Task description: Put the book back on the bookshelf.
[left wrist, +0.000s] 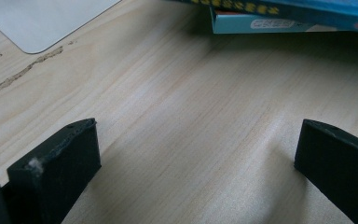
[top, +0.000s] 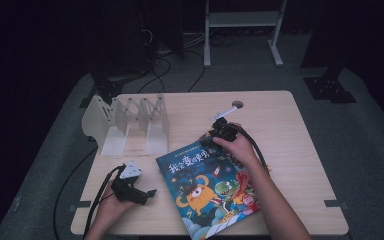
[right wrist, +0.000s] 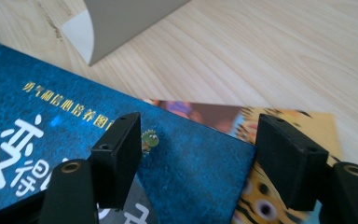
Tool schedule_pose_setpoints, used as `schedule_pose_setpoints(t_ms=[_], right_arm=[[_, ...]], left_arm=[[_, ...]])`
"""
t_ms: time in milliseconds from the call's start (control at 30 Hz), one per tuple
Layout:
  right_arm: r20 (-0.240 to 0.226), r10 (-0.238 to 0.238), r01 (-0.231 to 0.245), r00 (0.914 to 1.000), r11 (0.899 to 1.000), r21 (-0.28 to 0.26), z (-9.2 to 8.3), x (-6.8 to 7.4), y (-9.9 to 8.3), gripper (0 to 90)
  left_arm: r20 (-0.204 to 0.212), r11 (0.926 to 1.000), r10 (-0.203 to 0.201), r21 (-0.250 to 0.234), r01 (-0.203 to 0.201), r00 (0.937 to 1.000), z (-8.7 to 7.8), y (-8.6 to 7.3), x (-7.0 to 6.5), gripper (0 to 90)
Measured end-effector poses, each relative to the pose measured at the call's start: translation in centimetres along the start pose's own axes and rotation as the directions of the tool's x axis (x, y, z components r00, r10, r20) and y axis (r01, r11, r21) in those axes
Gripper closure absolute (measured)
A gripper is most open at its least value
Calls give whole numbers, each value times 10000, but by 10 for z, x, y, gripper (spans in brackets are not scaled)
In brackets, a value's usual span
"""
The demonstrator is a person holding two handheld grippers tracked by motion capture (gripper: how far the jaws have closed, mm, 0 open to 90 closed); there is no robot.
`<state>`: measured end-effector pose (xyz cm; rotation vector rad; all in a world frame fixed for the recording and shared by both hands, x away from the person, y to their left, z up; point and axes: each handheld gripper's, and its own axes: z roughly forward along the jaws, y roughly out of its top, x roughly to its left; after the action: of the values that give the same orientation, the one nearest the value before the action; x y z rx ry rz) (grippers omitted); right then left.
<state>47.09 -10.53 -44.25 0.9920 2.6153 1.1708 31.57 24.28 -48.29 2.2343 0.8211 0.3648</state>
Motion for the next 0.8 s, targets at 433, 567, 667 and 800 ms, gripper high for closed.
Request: schedule_pose_setpoints(t_ms=[433,567,667,800], right_arm=[[460,279,-255,9986,9984,-506,-43,-4,-13,364],[565,353,-318,9978,9976,-620,-61,-1,-29,364],[689,468,-420,9965,9967,-697,-74,2,-42,365],[1051,503,-420,9932,9959,-799,-94,5,-60,361]], left_arm=[[2,10000,0,12,0,10000,0,0,0,0],[-1,10000,-1,10,1,10000,0,0,0,0],[-6,10000,-11,-24,11,10000,0,0,0,0],[-7,10000,-7,-24,7,10000,0,0,0,0]])
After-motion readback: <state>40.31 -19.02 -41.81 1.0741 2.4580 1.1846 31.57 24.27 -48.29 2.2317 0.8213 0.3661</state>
